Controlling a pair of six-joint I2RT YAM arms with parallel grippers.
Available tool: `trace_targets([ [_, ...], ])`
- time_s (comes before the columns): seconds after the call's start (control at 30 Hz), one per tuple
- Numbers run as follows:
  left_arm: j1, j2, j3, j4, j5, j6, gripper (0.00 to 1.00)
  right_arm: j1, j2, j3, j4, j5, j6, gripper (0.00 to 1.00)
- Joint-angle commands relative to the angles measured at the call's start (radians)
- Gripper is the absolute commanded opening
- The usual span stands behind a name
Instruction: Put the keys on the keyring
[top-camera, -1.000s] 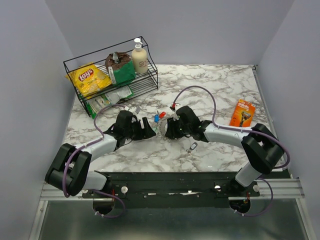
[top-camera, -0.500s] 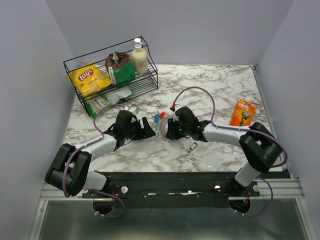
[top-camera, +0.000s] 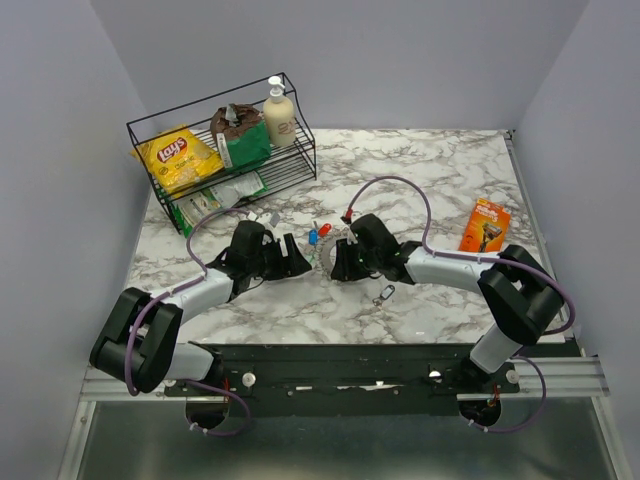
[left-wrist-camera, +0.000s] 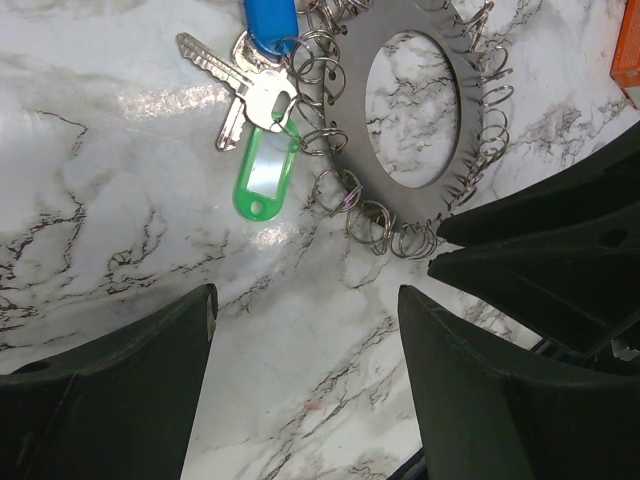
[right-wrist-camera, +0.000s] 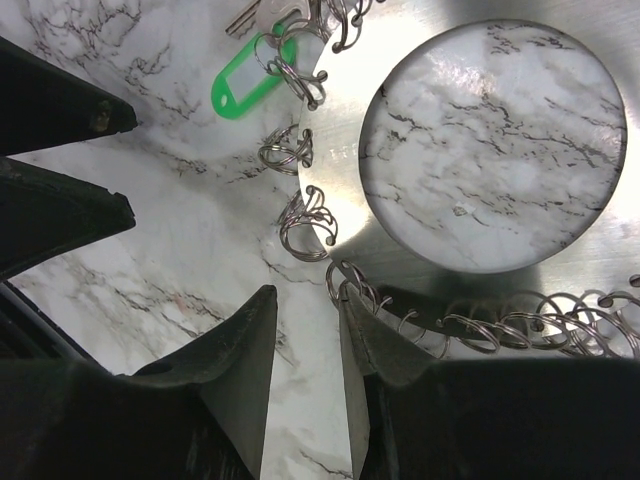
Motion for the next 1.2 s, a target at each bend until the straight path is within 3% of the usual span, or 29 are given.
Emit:
trace_targets([
  [0.0, 0.003, -0.015, -0.017, 0.023, 0.026, -0.009, 0.81, 0.006, -0.008, -0.018, -0.026, -0.043, 0.054, 0.39],
  [0.93, 0.003, -0.012, -0.018, 0.032, 0.027, -0.004, 0.81, 0.006, 0.055, -0.002, -0.083, 0.029, 0.129, 0.39],
  [1.17, 0.003, -0.020, -0.018, 0.034, 0.029, -0.004, 0.81, 0.006, 0.038, -0.036, -0.019, 0.058, 0.157, 0.38],
])
